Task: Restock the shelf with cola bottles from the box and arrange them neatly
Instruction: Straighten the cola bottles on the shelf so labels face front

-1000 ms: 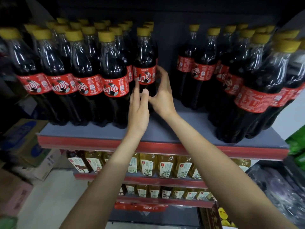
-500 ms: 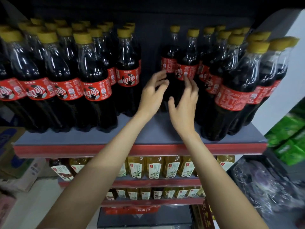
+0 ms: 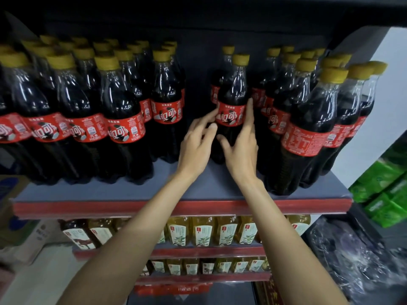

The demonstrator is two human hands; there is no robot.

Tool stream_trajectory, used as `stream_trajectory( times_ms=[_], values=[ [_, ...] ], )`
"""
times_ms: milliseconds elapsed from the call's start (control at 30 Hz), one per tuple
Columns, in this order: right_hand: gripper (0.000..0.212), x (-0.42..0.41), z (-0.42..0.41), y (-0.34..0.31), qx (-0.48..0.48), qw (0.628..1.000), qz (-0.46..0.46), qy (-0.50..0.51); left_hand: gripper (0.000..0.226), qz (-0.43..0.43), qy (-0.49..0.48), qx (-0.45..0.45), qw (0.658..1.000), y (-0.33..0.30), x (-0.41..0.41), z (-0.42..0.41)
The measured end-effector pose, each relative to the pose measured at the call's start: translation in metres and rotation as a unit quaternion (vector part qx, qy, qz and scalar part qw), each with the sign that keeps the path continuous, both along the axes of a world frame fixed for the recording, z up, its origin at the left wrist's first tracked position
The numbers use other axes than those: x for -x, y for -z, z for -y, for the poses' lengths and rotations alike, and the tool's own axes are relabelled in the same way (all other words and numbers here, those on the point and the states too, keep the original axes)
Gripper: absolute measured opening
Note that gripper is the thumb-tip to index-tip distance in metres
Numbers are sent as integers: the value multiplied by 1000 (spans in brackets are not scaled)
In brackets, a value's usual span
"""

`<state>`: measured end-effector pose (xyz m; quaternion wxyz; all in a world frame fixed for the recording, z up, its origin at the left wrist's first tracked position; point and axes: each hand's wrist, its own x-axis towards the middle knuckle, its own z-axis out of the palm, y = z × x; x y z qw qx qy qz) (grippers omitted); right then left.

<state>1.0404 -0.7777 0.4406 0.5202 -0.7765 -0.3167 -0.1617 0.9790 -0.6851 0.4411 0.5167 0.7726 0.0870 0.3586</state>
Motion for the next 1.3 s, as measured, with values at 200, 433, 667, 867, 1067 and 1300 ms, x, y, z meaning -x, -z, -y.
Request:
stream_trajectory(
  times_ms=[200,433,667,867,1067,1300],
  values=[
    [100,29,-1,2,-34,987,-17,-157,45,31,-92,-121,988,7,71,6],
    [99,55,-28,3,-57,969,-39,-238,67,-20,-205,-263,943,22,109,-13],
    [96,63,-48,8,-65,963,-65,-253,87,-52,-297,-341,890,34,110,-23],
    [98,61,-50,8,-27,971,-24,-235,89,-40,-285,-331,899,35,108,-26],
    [63,34,-28,3,-40,978,15,-203,83,-25,-293,-315,903,33,108,-25],
    [66,-36,-49,-5,1,997,51,66,72,41,-342,-351,871,23,90,-24]
  ],
)
